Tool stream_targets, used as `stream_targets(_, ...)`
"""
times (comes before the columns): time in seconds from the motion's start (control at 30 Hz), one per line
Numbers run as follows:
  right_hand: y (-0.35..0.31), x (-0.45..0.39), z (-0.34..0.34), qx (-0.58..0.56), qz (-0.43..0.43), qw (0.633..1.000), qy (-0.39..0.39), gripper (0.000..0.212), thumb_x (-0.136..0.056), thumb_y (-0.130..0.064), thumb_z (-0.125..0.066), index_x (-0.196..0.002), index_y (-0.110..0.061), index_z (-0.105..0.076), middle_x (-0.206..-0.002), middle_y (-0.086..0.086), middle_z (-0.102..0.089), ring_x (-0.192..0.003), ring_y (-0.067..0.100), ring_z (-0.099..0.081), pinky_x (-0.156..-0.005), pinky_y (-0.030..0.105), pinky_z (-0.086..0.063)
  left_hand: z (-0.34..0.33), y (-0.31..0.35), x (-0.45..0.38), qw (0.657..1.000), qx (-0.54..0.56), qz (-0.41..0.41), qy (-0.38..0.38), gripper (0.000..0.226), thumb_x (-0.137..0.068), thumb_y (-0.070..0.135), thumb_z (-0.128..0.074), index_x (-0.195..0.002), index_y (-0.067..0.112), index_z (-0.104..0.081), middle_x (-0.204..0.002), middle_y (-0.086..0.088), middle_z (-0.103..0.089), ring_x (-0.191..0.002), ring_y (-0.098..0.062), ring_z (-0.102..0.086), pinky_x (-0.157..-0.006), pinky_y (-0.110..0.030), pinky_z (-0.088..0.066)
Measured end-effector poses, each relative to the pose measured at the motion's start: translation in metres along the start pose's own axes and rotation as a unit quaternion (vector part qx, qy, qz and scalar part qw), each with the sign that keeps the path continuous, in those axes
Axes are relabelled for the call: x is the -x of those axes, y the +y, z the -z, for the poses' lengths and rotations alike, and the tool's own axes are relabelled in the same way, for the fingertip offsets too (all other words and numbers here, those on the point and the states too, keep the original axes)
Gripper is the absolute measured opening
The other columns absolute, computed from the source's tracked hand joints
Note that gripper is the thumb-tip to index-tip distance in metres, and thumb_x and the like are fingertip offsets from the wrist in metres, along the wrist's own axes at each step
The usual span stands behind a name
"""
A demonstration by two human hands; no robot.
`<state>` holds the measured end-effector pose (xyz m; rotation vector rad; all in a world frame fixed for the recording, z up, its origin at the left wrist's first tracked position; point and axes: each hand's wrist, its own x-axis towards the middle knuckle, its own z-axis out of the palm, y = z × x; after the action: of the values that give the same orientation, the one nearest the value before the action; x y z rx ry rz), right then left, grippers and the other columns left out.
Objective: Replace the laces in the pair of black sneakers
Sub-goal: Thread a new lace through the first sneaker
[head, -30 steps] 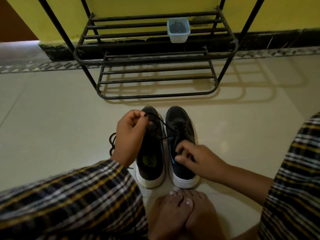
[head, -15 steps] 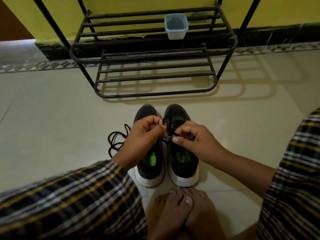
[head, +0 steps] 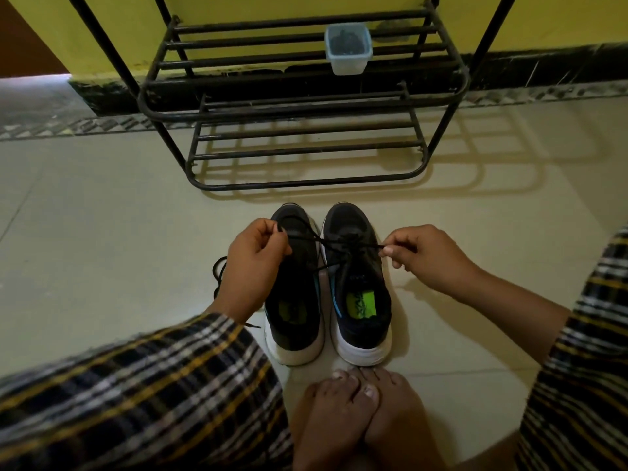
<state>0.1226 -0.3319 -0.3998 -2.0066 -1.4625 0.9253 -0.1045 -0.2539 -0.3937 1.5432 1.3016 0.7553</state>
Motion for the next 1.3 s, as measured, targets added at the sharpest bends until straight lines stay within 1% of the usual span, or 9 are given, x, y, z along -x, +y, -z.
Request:
stream_targets(0.23, 0.012, -0.001, 0.008, 0.003, -0.066, 0.998, 0.020, 0.020, -0.091, -0.021, -0.060, -0.075, -0.011, -0.066, -0.064, 0.002, -0.068, -0.055, 0.011, -0.056, -0.058, 0.020, -0.042, 0.004, -0.014, -0.003, 0.997, -0.049, 0.042, 0.035, 0.016, -0.089, 0.013, -0.049, -0.075, 0.008, -0.054, -0.068, -0.008, -0.061, -0.069, -0.032, -0.059, -0.068, -0.043, -0.052)
stream_targets(0.37, 0.013, -0.002, 0.008, 0.005, -0.061, 0.997, 0.035, 0.018, -0.093, -0.013, -0.054, -0.079, -0.013, -0.066, -0.064, -0.002, -0.063, -0.054, 0.014, -0.054, -0.054, 0.015, -0.041, 0.003, -0.022, -0.004, 0.991, -0.112, 0.049, 0.058, 0.015, -0.091, 0.018, -0.049, -0.091, 0.006, -0.057, -0.086, -0.010, -0.065, -0.077, -0.025, -0.062, -0.073, -0.042, -0.051)
stream_targets(0.47, 0.007, -0.002, 0.005, 0.030, -0.019, 0.999, 0.039, 0.015, -0.092, -0.011, -0.056, -0.084, -0.015, -0.068, -0.065, -0.009, -0.060, -0.053, 0.003, -0.053, -0.052, 0.005, -0.036, -0.001, -0.022, 0.000, 0.972, -0.191, -0.063, 0.120, 0.027, -0.094, 0.022, -0.050, -0.118, 0.012, -0.051, -0.120, -0.005, -0.053, -0.099, -0.018, -0.055, -0.087, -0.036, -0.047)
stream_targets(0.53, -0.002, 0.000, 0.002, 0.045, 0.020, 0.998, 0.038, 0.012, -0.090, -0.014, -0.060, -0.084, -0.018, -0.070, -0.064, -0.017, -0.057, -0.055, 0.000, -0.052, -0.055, 0.006, -0.034, -0.008, -0.017, 0.004, 0.966, -0.197, -0.144, 0.083, 0.033, -0.094, 0.021, -0.051, -0.126, 0.013, -0.048, -0.125, -0.003, -0.049, -0.110, -0.018, -0.050, -0.092, -0.035, -0.044)
stream_targets(0.73, -0.029, 0.008, -0.011, 0.001, 0.114, 0.993, 0.011, 0.010, -0.088, -0.016, -0.062, -0.085, -0.019, -0.072, -0.072, -0.004, -0.068, -0.065, 0.005, -0.060, -0.061, 0.017, -0.046, -0.033, -0.013, 0.018, 0.937, -0.234, -0.239, -0.098, 0.030, -0.091, 0.027, -0.052, -0.119, 0.021, -0.062, -0.113, 0.004, -0.064, -0.108, -0.011, -0.051, -0.094, -0.024, -0.039)
stream_targets(0.83, -0.030, 0.011, -0.014, -0.002, 0.123, 0.992, 0.006, 0.011, -0.088, -0.016, -0.063, -0.082, -0.020, -0.071, -0.068, -0.008, -0.065, -0.064, 0.003, -0.059, -0.058, 0.012, -0.043, -0.031, -0.015, 0.021, 0.944, -0.197, -0.243, -0.103, 0.021, -0.091, 0.022, -0.054, -0.101, 0.018, -0.071, -0.092, 0.007, -0.070, -0.089, -0.002, -0.057, -0.079, -0.014, -0.042)
stream_targets(1.0, -0.011, 0.003, -0.016, 0.018, 0.056, 0.998, 0.009, 0.005, -0.085, -0.025, -0.067, -0.088, -0.022, -0.064, -0.078, -0.006, -0.063, -0.058, -0.005, -0.052, -0.054, 0.007, -0.037, -0.029, -0.019, 0.023, 0.967, -0.165, -0.169, -0.095, 0.016, -0.092, 0.016, -0.059, -0.103, 0.015, -0.071, -0.086, 0.009, -0.073, -0.083, 0.010, -0.059, -0.071, -0.001, -0.041)
stream_targets(1.17, 0.002, -0.003, -0.014, 0.157, -0.013, 0.986, -0.051, 0.023, -0.085, -0.039, -0.064, -0.085, -0.017, -0.059, -0.086, 0.000, -0.063, -0.077, 0.014, -0.057, -0.069, 0.030, -0.045, -0.029, -0.019, 0.022, 0.973, -0.152, -0.146, -0.092, 0.013, -0.092, 0.018, -0.059, -0.096, 0.017, -0.071, -0.079, 0.011, -0.072, -0.076, 0.010, -0.061, -0.066, -0.002, -0.040)
stream_targets(1.3, -0.001, -0.004, -0.023, 0.276, -0.025, 0.958, -0.077, 0.038, -0.088, -0.051, -0.054, -0.082, -0.014, -0.057, -0.078, 0.003, -0.060, -0.075, 0.020, -0.057, -0.061, 0.030, -0.041, -0.030, -0.017, 0.022, 0.972, -0.155, -0.161, -0.076, 0.014, -0.089, 0.014, -0.063, -0.096, 0.015, -0.074, -0.084, 0.009, -0.069, -0.080, 0.010, -0.057, -0.072, 0.000, -0.039)
